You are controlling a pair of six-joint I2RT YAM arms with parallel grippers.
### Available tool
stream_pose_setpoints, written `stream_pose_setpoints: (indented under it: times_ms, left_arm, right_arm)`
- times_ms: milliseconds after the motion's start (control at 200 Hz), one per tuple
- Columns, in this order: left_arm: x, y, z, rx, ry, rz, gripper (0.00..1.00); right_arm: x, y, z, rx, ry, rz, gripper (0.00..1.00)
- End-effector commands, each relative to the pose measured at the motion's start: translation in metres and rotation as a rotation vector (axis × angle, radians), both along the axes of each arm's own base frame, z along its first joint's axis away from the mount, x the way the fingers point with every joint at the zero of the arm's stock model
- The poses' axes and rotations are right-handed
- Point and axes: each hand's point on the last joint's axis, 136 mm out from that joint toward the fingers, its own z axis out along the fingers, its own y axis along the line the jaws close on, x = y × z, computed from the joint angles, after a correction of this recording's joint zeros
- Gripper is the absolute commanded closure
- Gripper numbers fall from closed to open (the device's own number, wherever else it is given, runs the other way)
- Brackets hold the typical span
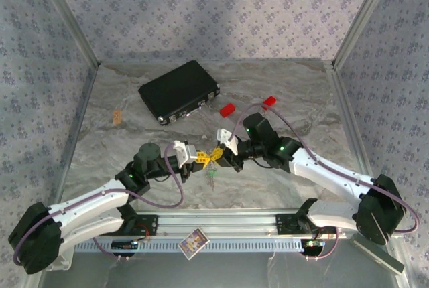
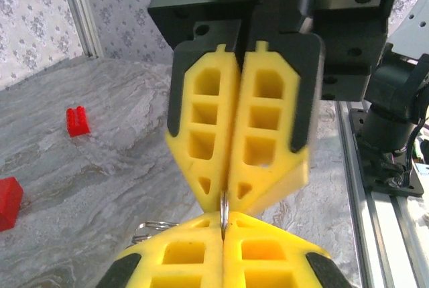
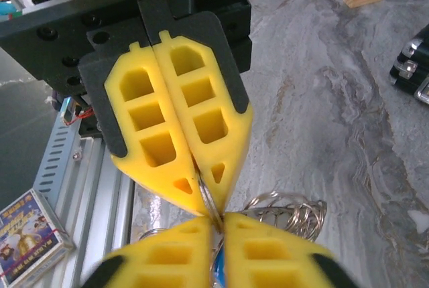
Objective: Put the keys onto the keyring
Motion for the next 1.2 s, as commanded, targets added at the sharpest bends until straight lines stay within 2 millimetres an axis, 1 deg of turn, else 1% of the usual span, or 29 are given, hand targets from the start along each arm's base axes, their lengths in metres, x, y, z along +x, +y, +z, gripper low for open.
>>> stream_pose_setpoints:
  times_ms: [0,105,240,335,395,480,550,670,705,725,755,780,800,835,969,1059,1194]
  left_arm:
    - [-0.006,-0.004,0.023,-0.072,-0.049,-0.034,0.97]
    - [-0.002,-0.002,0.02,-0.048,-0.038,-0.003,0.82]
    - [-0.001,0.0,0.009,0.048,-0.034,0.005,0.81]
    - [-0.004,-0.002,0.006,0.087,-0.032,-0.016,0.86]
    - [-0.005,-0.005,0.003,0.109,-0.024,-0.03,0.88]
    - [-0.005,-0.008,0.001,0.121,-0.021,-0.043,0.87]
    - [-0.005,-0.01,0.003,0.111,-0.022,-0.046,0.87]
    - [-0.005,-0.01,0.004,0.108,-0.026,-0.049,0.99]
    - [-0.006,-0.01,0.004,0.108,-0.027,-0.051,1.0]
    - [-0.007,-0.009,0.004,0.108,-0.027,-0.051,1.0]
    - [-0.007,-0.009,0.004,0.103,-0.028,-0.051,1.0]
    - [-0.008,-0.008,0.005,0.096,-0.029,-0.05,1.0]
    - [-0.008,-0.008,0.005,0.09,-0.027,-0.048,1.0]
    - [-0.009,-0.008,0.007,0.075,-0.032,-0.048,1.0]
    - [-0.011,-0.006,0.012,0.016,-0.041,-0.047,1.0]
    - [-0.013,-0.006,0.015,-0.002,-0.042,-0.055,1.0]
    - [-0.012,-0.006,0.019,-0.015,-0.043,-0.053,1.0]
  right_arm:
    - [0.001,0.005,0.006,0.024,-0.032,0.011,1.0]
    - [0.002,-0.001,0.009,-0.005,-0.068,-0.003,1.0]
    - [-0.003,-0.009,0.004,-0.11,-0.074,0.031,1.0]
    - [-0.009,-0.012,0.001,-0.187,-0.077,0.076,1.0]
    - [-0.011,-0.01,0.007,-0.197,-0.071,0.095,1.0]
    - [-0.015,-0.005,0.013,-0.19,-0.084,0.123,1.0]
    - [-0.017,-0.003,0.011,-0.214,-0.088,0.134,1.0]
    - [-0.017,-0.002,0.007,-0.237,-0.086,0.129,1.0]
    - [-0.014,-0.003,0.007,-0.225,-0.079,0.1,1.0]
    - [-0.011,-0.005,0.007,-0.216,-0.076,0.082,0.93]
    - [-0.008,-0.007,0.008,-0.196,-0.073,0.057,0.79]
    - [-0.006,-0.01,0.007,-0.183,-0.069,0.036,0.71]
    - [-0.005,-0.013,0.006,-0.174,-0.067,0.023,0.68]
    - [-0.002,-0.015,0.005,-0.151,-0.074,-0.002,0.64]
    - [0.002,-0.022,-0.02,-0.132,-0.064,-0.061,0.61]
    - [0.003,-0.016,-0.024,-0.094,-0.059,-0.071,0.6]
    - [-0.002,-0.007,-0.029,-0.075,-0.054,-0.043,0.58]
